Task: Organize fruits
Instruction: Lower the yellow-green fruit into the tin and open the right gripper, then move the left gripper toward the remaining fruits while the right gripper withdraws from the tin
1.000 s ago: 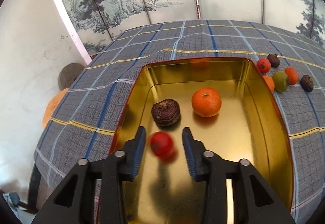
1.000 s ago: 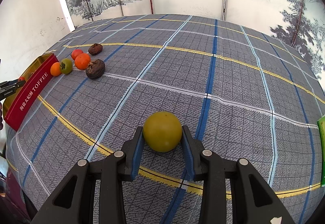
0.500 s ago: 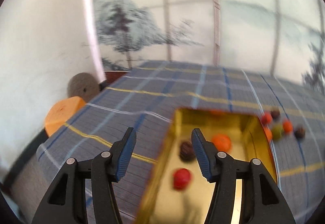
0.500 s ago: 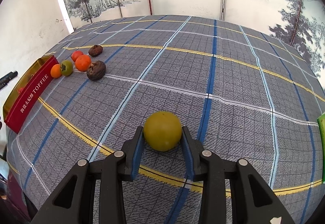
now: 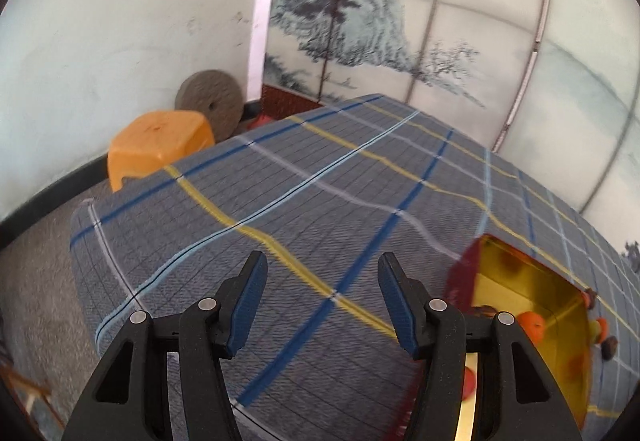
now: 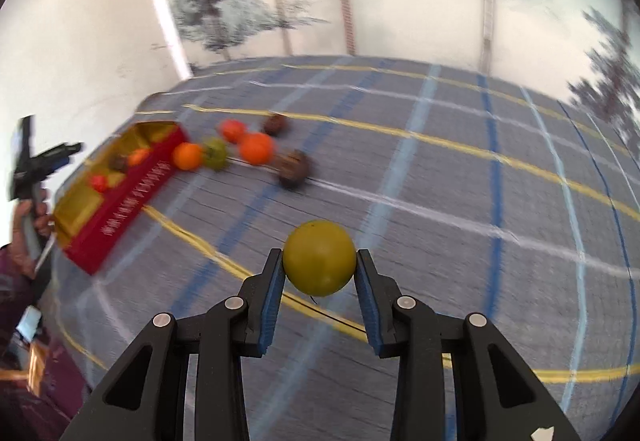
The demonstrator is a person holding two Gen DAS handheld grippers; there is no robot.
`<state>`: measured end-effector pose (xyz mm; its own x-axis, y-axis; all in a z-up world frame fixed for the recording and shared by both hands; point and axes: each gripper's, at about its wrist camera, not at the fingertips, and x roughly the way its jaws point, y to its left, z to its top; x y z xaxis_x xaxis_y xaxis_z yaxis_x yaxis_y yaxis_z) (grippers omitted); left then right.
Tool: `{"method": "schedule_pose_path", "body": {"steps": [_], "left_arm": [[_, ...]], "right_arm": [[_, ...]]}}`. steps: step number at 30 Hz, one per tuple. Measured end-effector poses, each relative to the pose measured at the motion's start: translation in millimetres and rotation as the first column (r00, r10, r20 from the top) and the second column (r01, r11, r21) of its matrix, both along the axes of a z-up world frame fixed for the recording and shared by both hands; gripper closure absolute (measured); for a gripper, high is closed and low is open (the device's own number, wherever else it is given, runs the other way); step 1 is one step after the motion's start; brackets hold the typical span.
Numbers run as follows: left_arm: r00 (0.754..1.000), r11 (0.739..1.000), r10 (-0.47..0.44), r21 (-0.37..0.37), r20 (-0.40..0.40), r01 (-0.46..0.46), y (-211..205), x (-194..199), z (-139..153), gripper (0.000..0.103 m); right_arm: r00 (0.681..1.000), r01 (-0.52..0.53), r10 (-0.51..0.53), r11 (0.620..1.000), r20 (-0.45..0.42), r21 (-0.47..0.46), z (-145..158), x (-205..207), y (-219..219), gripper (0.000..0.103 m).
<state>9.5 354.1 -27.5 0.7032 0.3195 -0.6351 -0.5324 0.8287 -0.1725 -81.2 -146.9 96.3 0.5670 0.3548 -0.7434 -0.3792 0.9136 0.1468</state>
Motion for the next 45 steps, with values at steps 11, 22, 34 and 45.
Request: {"method": "schedule_pose_path", "body": {"steps": [11, 22, 34, 45], "left_arm": [[0.998, 0.999, 0.045, -0.024, -0.049, -0.047, 9, 6, -25, 0.043], [0.997, 0.999, 0.032, -0.028, -0.064, -0.034, 7, 11, -27, 0.043], [0.997, 0.998, 0.043, -0.044, -0.066, -0.046, 12, 10, -30, 0.043], [0.997, 0.998, 0.046, -0.041, -0.067, -0.049, 11, 11, -30, 0.043]], "right_arm": [[0.937, -0.349, 0.348, 0.931, 0.022, 0.106, 32, 4, 165, 0.070], [0.884, -0.449, 0.459, 0.887, -0.091, 0.106, -4, 25, 258, 0.070], [0.867, -0.473, 0.479, 0.878, -0.136, 0.078, -18, 32, 290, 0.068], [0.862, -0.480, 0.499, 0.860, -0.086, 0.175, -5, 27, 289, 0.031]]}}
